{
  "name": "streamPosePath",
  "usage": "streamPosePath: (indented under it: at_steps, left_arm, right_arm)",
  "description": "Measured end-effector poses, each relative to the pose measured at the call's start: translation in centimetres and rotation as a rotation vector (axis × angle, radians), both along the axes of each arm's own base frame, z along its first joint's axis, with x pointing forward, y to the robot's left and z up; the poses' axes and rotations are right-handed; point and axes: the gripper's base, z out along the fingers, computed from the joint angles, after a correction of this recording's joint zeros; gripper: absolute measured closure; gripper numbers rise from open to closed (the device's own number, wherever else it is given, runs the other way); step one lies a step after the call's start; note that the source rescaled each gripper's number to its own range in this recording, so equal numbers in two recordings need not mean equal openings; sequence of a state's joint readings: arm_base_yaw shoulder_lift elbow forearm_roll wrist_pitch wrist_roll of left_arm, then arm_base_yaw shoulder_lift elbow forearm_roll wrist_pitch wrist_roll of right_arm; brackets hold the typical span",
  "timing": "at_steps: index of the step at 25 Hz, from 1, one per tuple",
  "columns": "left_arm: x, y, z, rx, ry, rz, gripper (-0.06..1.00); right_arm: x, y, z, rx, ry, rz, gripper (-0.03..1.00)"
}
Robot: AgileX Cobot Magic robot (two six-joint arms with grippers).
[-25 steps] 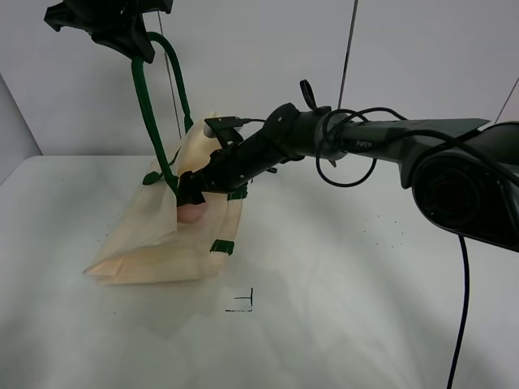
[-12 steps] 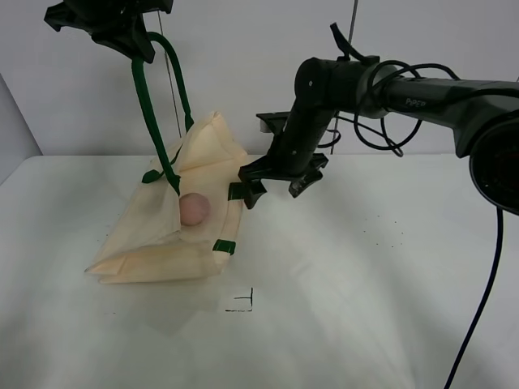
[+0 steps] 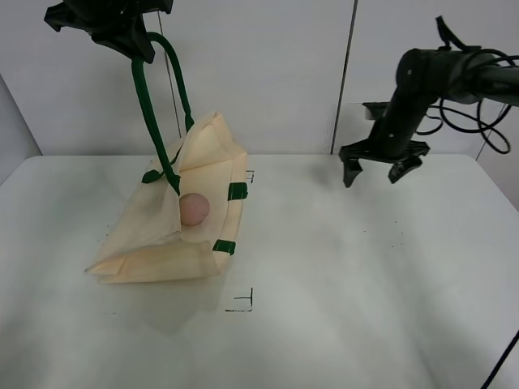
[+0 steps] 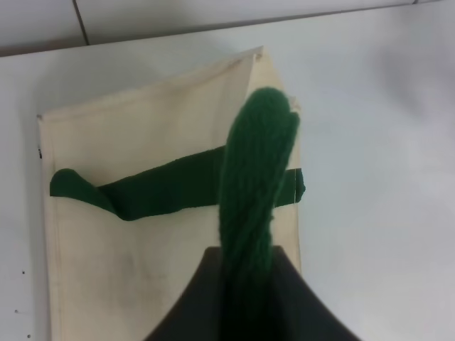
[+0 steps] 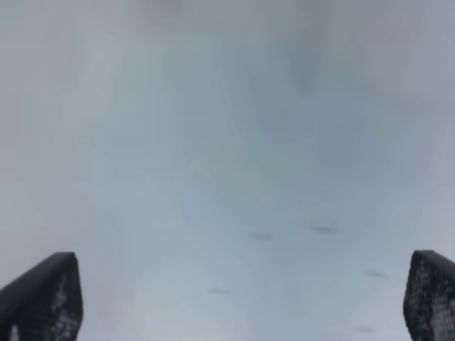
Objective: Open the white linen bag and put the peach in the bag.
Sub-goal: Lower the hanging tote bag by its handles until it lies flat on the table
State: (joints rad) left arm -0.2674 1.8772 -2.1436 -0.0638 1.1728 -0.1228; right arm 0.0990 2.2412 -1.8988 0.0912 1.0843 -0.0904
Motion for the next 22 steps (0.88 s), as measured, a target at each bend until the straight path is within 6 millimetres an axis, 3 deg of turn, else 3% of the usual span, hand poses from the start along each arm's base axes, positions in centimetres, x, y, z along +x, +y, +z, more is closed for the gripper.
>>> streamPosePath:
  at_steps: [2,5,16,19,22]
  left_arm:
    - [0.0,0.0,0.0,0.0,0.0,0.0,0.94]
    - [0.0,0.0,0.0,0.0,0.0,0.0,0.94]
    - [0.0,0.0,0.0,0.0,0.0,0.0,0.94]
    - [0.0,0.0,0.0,0.0,0.0,0.0,0.94]
    - [0.0,0.0,0.0,0.0,0.0,-0.001,0.94]
  right_arm:
    - [0.1,-2.7,-0.1,-0.006,0.017,-0.054,-0.03]
    - [-0.2,-4.4,0.1,-0.008,0.045,-0.088,-0.03]
    - [-2.2,-4.2,4.6,-0.013,0.029,-0.054,-0.03]
    - [-3.9,-4.3,6.0,-0.016,0.023,-0.054,-0.03]
    - [-6.9,-4.3,8.0,-0.017,0.02,-0.055,-0.03]
